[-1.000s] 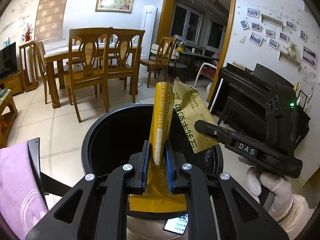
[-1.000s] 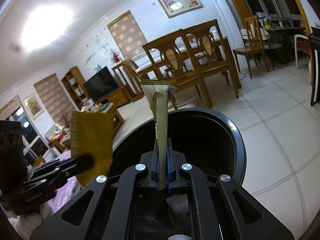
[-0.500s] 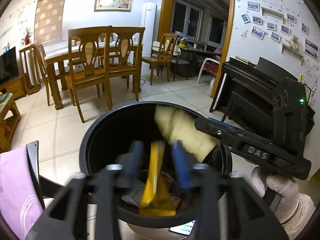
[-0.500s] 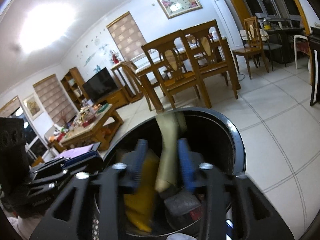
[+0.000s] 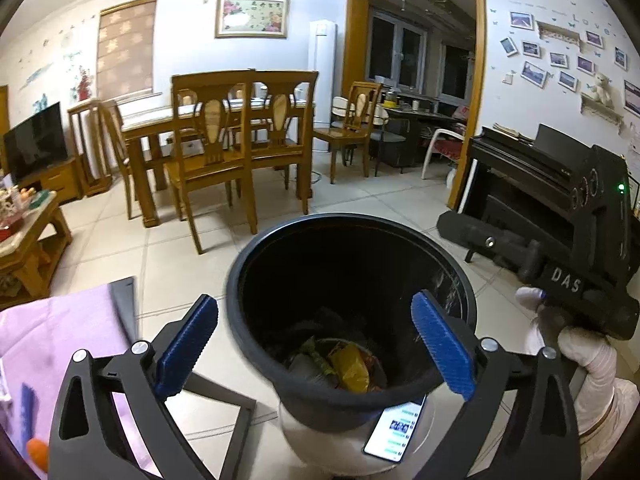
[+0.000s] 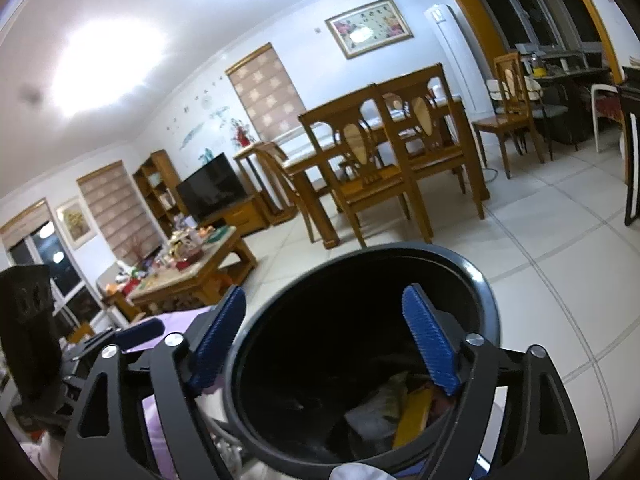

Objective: Collect trash
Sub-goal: 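Carry both wrappers over the black bin and open both tools, then grasp the white juice carton with the left tool while the right tool grasps the orange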

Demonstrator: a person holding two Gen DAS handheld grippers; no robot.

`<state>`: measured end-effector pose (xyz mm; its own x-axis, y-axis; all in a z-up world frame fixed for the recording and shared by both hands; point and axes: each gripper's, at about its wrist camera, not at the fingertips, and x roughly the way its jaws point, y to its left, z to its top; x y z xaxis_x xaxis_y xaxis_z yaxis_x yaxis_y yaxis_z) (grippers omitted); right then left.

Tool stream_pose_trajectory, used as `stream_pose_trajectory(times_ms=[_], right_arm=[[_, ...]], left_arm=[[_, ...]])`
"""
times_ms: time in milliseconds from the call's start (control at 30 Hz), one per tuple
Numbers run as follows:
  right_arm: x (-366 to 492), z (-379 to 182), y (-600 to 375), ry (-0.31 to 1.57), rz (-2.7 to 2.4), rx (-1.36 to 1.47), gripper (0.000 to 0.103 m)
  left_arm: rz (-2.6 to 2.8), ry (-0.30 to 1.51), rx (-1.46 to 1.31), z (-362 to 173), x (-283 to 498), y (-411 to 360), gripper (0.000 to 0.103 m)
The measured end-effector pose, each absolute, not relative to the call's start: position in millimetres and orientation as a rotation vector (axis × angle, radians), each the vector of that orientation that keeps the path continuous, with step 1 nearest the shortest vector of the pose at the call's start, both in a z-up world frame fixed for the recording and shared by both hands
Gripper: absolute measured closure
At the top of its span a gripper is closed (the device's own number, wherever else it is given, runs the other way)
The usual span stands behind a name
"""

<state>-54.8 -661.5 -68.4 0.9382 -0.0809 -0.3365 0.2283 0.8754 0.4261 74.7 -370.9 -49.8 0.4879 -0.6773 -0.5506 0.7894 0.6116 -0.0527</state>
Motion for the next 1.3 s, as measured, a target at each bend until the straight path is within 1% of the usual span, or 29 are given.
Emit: stream_pose_trajectory(times_ms=[100, 267, 467, 633, 767, 867, 1033, 1267, 1300], right_arm=[[-53.8, -57.5, -639.4, 0.316, -0.132, 0.463, 0.016], [-43.2, -39.7, -594.2, 0.335, -0.063, 0.418, 0.016], [-18.0, -22.6, -515.4, 0.382, 0.071, 0.347, 0.016], [6.1, -17.9, -448.7, 0.443, 0.185, 0.299, 0.016], [29.4, -24.9, -391.8, 0.511, 0.273, 0.263, 0.016], [47.7, -33.1, -358.2, 0.563, 0.318, 0.247, 0.016], [75.1, -48.5, -316.8, 0.646, 0.363, 0.212, 0.016], [109.5, -77.7, -292.1, 0.765, 0.375, 0.149, 0.016], [112.6, -79.1, -289.3, 0.772, 0.373, 0.144, 0.017]], left_arm=[[-0.880, 0.571, 0.204, -43.5, 72.9, -343.6, 0.005], [-0.833, 0.561, 0.227, -35.7, 70.3, -288.3, 0.005], [-0.741, 0.562, 0.220, -32.3, 74.6, -214.1, 0.005], [-0.611, 0.556, 0.233, -35.6, 89.4, -134.7, 0.005], [-0.492, 0.574, 0.236, -44.7, 107.5, -70.6, 0.005], [-0.448, 0.598, 0.244, -52.8, 118.8, -41.3, 0.005], [-0.459, 0.659, 0.238, -70.2, 141.8, -12.8, 0.005], [-0.538, 0.714, 0.234, -90.7, 156.6, -9.3, 0.006], [-0.548, 0.718, 0.232, -91.3, 156.1, -10.3, 0.010]])
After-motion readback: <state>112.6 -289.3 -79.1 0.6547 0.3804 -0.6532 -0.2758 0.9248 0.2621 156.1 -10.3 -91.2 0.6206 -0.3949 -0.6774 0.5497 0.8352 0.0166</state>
